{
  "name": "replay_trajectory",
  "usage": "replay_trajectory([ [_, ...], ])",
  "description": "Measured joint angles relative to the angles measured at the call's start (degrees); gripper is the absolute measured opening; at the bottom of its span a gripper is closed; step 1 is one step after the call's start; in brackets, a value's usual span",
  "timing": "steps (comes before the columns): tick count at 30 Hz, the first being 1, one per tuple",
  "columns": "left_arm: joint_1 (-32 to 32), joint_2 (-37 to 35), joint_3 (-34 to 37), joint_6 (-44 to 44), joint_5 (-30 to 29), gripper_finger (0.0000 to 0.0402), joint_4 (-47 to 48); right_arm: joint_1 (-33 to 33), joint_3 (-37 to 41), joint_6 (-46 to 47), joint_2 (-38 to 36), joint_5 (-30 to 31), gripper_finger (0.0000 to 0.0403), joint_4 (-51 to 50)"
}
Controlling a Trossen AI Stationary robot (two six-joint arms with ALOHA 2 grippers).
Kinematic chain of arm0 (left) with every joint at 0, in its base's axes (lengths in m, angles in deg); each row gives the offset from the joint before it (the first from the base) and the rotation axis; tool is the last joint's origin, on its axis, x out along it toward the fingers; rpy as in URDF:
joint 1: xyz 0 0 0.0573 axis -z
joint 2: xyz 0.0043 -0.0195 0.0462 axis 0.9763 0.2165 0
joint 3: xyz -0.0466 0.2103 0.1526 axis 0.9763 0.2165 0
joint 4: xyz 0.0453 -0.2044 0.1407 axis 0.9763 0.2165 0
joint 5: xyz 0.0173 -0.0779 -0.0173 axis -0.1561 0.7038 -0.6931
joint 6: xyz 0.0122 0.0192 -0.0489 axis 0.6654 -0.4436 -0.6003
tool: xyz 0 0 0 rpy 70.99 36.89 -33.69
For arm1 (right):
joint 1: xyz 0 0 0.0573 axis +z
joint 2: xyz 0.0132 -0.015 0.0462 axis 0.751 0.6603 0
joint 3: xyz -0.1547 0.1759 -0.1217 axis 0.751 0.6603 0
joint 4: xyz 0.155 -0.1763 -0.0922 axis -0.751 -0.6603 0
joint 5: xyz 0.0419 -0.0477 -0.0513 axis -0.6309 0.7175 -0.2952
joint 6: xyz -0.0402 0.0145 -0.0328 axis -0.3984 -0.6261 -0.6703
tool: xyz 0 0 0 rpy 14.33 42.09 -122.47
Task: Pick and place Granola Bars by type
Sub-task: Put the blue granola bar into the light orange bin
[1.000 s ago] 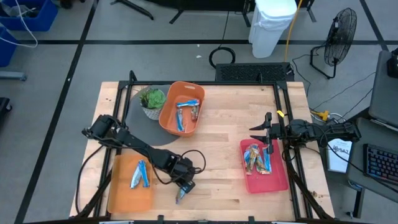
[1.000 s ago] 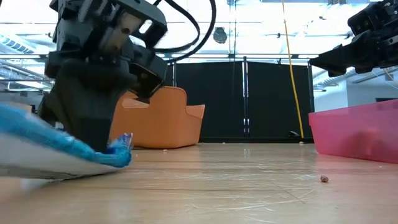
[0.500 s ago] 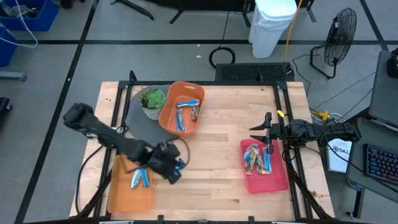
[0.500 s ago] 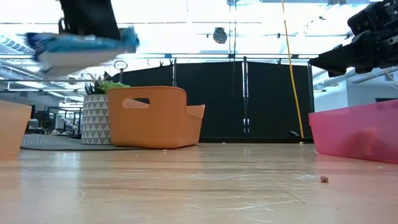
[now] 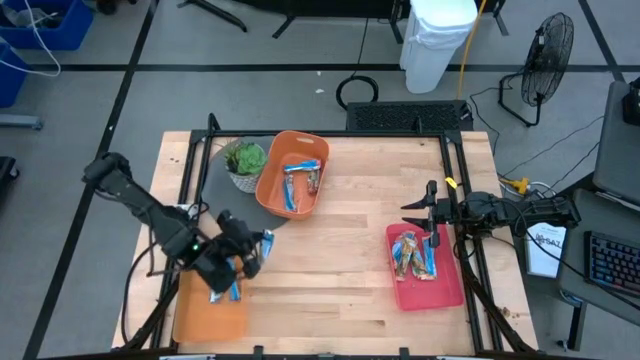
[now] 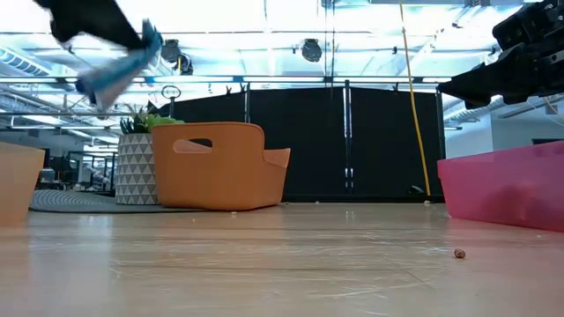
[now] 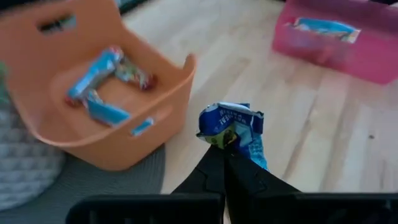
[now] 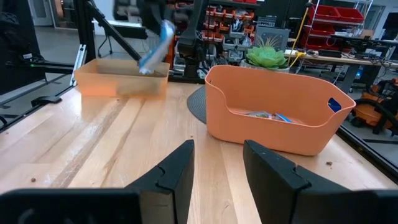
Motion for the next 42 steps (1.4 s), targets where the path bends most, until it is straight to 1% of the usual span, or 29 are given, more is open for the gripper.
replay_trajectory([
  [6,-8.03,-7.73,17.43,11.20,9.59,0.0000,-25.44,-0.02,0.00,0.00,0.02,0.00,0.0130,-0.02],
  [8,-10.20,-11.21,21.96,16.82,11.49,0.0000,-31.56,-0.02,0.00,0.00,0.00,0.00,0.0130,-0.02],
  [11,-11.47,-17.01,27.01,27.08,14.53,0.0000,-41.68,0.00,0.00,0.01,0.02,0.00,0.0130,0.02],
  [14,-11.36,-24.20,30.36,34.38,19.58,0.0000,-48.59,0.00,0.00,0.00,0.02,0.00,0.0130,0.01],
  [16,-10.61,-29.36,31.31,35.26,24.43,0.0000,-48.54,0.00,0.00,0.00,0.00,0.00,0.0130,0.04],
  [17,-10.13,-31.97,31.36,33.89,26.86,0.0000,-47.34,0.00,0.00,0.00,0.02,0.00,0.0130,0.00],
  [19,-9.23,-37.12,30.88,27.68,29.54,0.0000,-41.44,0.00,0.00,0.00,0.00,0.00,0.0130,0.00],
  [23,-6.78,-44.89,28.42,7.13,29.55,0.0000,-20.91,-0.01,0.00,0.00,0.00,0.00,0.0130,0.02],
  [25,-5.26,-46.40,27.63,-4.51,29.67,0.0000,-12.31,-0.01,0.00,0.00,0.01,0.01,0.0130,-0.02],
  [27,-3.66,-46.47,27.43,-15.40,30.66,0.0000,-6.10,0.00,0.00,0.00,0.00,0.00,0.0130,0.00],
  [28,-2.86,-46.05,27.43,-19.82,31.76,0.0000,-4.36,0.00,0.00,0.01,0.00,0.02,0.0130,-0.02],
  [31,-0.56,-43.00,27.28,-29.23,34.68,0.0000,-3.80,0.00,0.00,0.00,0.00,0.00,0.0130,-0.02],
  [36,3.83,-34.78,27.28,-41.82,40.26,0.0000,-3.46,0.00,0.00,0.00,0.00,0.00,0.0130,0.00],
  [39,6.63,-29.21,27.28,-52.43,45.98,0.0000,-2.59,0.00,0.00,0.00,0.01,0.00,0.0130,-0.01],
  [42,9.07,-24.08,27.26,-62.10,53.65,0.0000,-0.77,0.00,0.00,0.00,0.02,0.00,0.0130,-0.02],
])
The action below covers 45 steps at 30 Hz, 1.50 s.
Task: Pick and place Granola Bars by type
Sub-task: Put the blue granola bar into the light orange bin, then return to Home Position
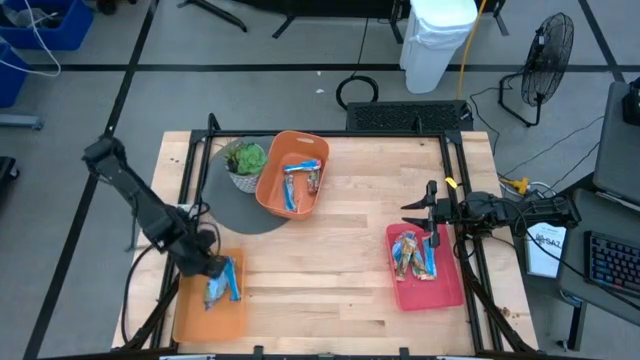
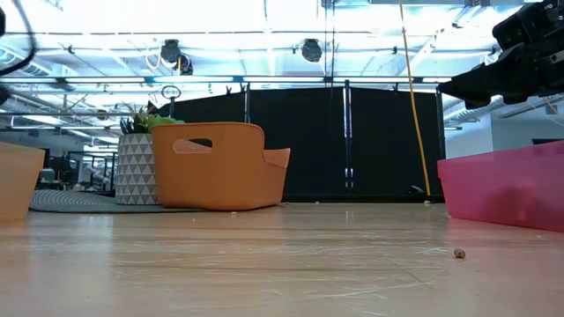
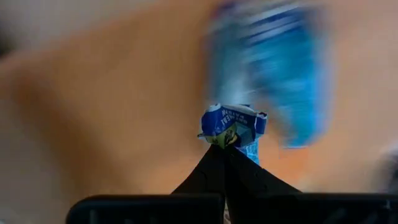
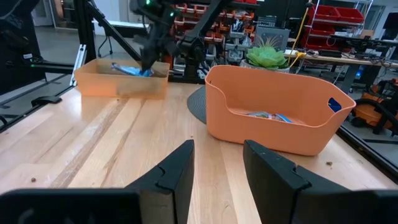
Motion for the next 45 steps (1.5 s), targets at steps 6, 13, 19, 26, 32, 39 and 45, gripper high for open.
replay_trajectory([
  [6,3.35,5.62,0.00,-9.26,5.22,0.0004,0.94,0.00,0.00,0.00,0.00,0.00,0.0130,0.00],
  [13,3.90,6.58,0.00,-9.48,5.69,0.0033,-0.39,-0.02,0.00,0.01,0.00,0.00,0.0130,0.04],
  [19,3.82,4.18,0.00,-9.57,3.04,0.0045,-5.67,-0.02,0.00,0.00,0.01,0.00,0.0130,0.00],
  [26,3.80,-4.01,-5.05,19.30,-32.93,0.0046,-6.23,-0.02,0.00,0.02,0.01,0.00,0.0130,-0.01],
  [32,2.37,-7.57,-7.57,78.37,-69.11,0.0046,-22.25,0.00,0.00,0.00,0.00,0.00,0.0130,0.00],
  [39,-15.51,-7.64,-0.11,89.54,-58.29,0.0047,-31.17,-0.02,0.00,0.02,-0.01,0.00,0.0130,-0.02],
  [45,-33.38,-7.62,12.57,102.10,-32.48,0.0047,-56.76,-0.01,0.00,0.00,0.00,0.00,0.0130,-0.02],
])
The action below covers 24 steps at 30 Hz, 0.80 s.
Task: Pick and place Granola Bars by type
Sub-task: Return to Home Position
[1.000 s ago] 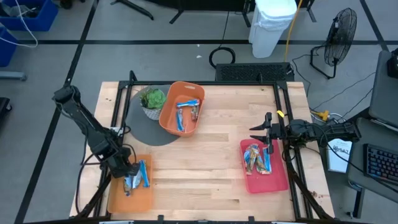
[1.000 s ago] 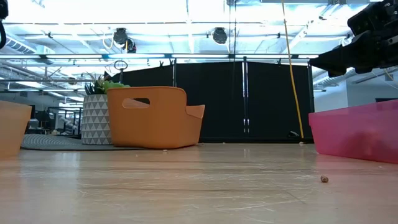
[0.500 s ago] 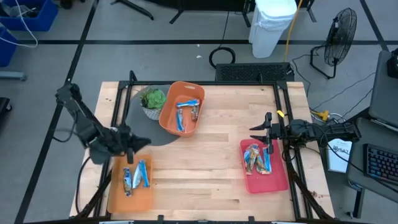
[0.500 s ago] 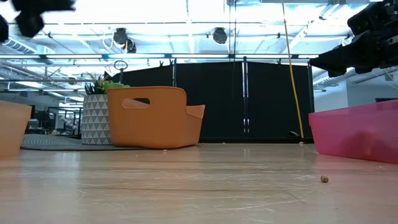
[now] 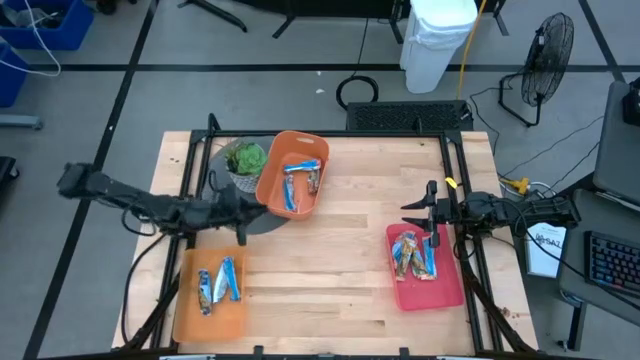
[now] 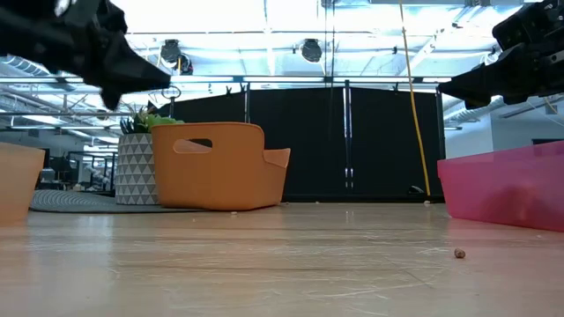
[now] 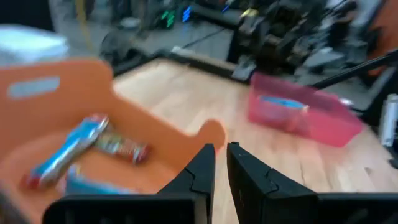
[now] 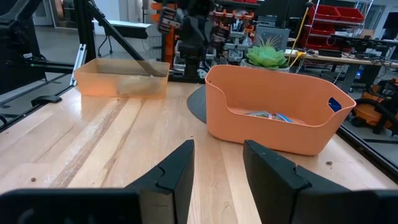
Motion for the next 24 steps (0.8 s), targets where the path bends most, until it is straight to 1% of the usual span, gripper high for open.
replay_trajectory([
  [2,-5.12,-0.79,3.70,4.53,6.84,0.0047,-7.67,-0.01,0.00,0.00,0.01,0.00,0.0130,0.02],
  [4,-9.77,-2.44,6.86,6.89,11.46,0.0047,-12.02,0.00,0.00,0.00,0.00,0.00,0.0130,0.02],
  [6,-13.34,-4.71,9.84,7.41,14.42,0.0047,-13.70,0.01,0.00,0.00,0.01,0.00,0.0130,0.00],
  [9,-16.79,-8.64,13.10,7.35,18.06,0.0047,-13.68,0.00,0.00,0.01,0.01,0.00,0.0130,0.00],
  [14,-19.25,-15.08,12.33,8.32,20.40,0.0047,-6.64,0.01,0.00,0.02,0.01,-0.02,0.0130,0.02],
  [17,-19.96,-19.41,12.33,8.70,20.46,0.0047,-0.53,-0.01,0.00,0.00,-0.01,0.00,0.0130,0.02],
  [22,-20.85,-27.54,12.33,6.69,19.99,0.0047,12.81,0.00,0.00,0.00,0.00,0.00,0.0130,0.02],
  [24,-20.94,-30.58,12.20,6.68,20.18,0.0047,14.12,0.01,0.00,0.00,-0.01,0.00,0.0130,0.02],
])
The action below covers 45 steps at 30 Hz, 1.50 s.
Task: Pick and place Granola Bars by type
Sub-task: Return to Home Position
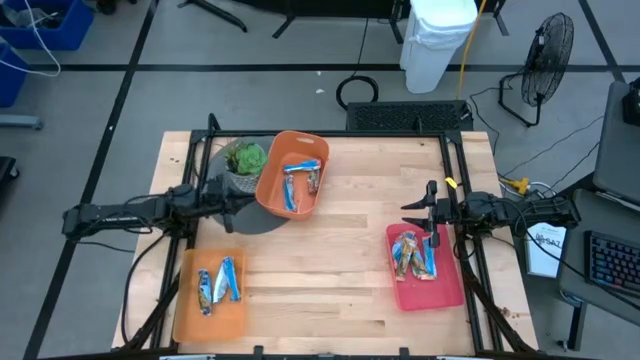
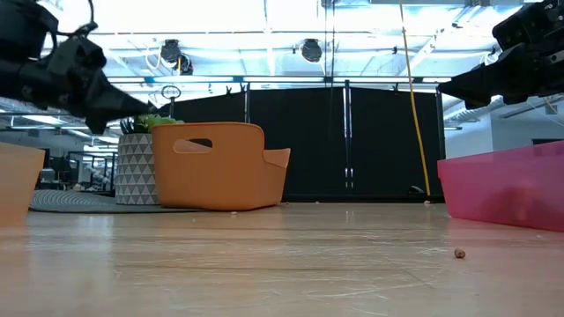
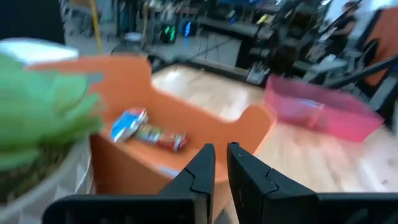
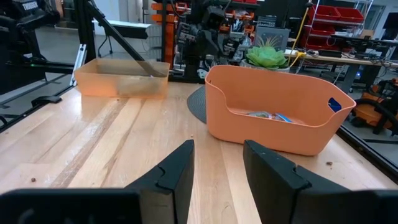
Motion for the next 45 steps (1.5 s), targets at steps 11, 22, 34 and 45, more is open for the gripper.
replay_trajectory([
  [11,0.01,-4.66,-0.02,7.40,0.76,0.0047,0.28,0.00,0.00,0.00,0.02,0.00,0.0130,-0.02],
  [22,0.01,-4.50,0.04,7.64,0.60,0.0047,-0.29,0.00,0.00,0.00,0.01,0.00,0.0130,-0.02],
  [34,0.01,-4.50,0.07,7.66,0.59,0.0047,-0.36,0.00,0.00,0.00,0.02,0.00,0.0130,-0.02],
  [45,0.01,-4.50,0.09,7.68,0.57,0.0047,-0.41,-0.01,0.00,0.00,0.02,0.00,0.0130,-0.02],
])
